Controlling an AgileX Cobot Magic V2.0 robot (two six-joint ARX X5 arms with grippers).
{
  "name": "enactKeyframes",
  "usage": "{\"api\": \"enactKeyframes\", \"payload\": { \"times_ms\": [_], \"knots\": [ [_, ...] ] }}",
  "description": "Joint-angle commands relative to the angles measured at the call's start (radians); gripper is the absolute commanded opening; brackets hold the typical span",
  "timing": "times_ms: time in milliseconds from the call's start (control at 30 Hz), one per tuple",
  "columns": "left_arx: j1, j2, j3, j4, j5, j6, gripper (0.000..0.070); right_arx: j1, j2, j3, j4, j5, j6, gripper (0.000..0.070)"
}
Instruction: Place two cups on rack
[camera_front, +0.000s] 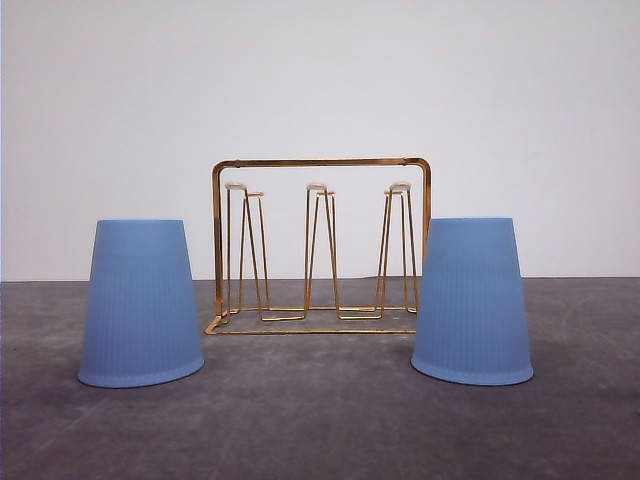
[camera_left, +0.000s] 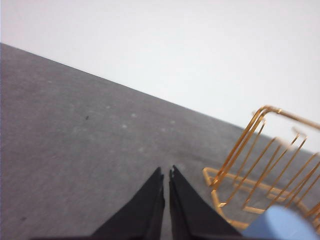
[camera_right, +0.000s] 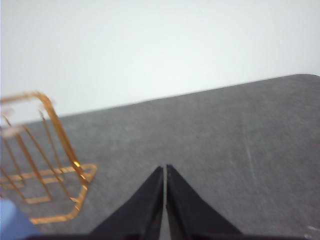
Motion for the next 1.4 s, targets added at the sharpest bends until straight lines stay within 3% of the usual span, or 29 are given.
{"api": "enactKeyframes", "payload": {
  "times_ms": [0,300,467,600,733,933,1067,1233,1333,1367],
  "knots": [
    [0.000,0.000,0.058,-0.005,-0.003,-0.054,0.0003,0.000,0.000,0.051,-0.010,-0.004,0.062,0.0004],
    [0.000,0.138,0.443,-0.422,-0.031,-0.047,0.0003,0.000,0.111,0.399,-0.376,-0.002,0.066,0.0004],
    [0.000,0.278,0.599,-0.646,0.057,-0.034,0.0003,0.000,0.238,0.548,-0.540,-0.047,-0.006,0.0004],
    [0.000,0.394,0.663,-0.757,0.164,0.052,0.0003,0.000,0.332,0.600,-0.583,-0.133,-0.084,0.0005],
    [-0.001,0.487,0.685,-0.762,0.248,0.139,0.0003,0.004,0.418,0.606,-0.582,-0.216,-0.135,0.0005],
    [-0.068,0.585,0.689,-0.730,0.288,0.225,0.0003,0.104,0.486,0.606,-0.557,-0.205,-0.197,0.0005],
    [-0.170,0.616,0.689,-0.665,0.287,0.355,0.0003,0.197,0.501,0.606,-0.546,-0.178,-0.235,0.0005],
    [-0.267,0.645,0.689,-0.619,0.287,0.610,0.0011,0.271,0.512,0.606,-0.546,-0.178,-0.287,0.0005],
    [-0.291,0.653,0.689,-0.618,0.288,0.669,0.0068,0.278,0.512,0.606,-0.545,-0.178,-0.311,0.0012],
    [-0.294,0.654,0.689,-0.618,0.288,0.667,0.0113,0.278,0.512,0.606,-0.545,-0.176,-0.319,0.0063]
  ]
}}
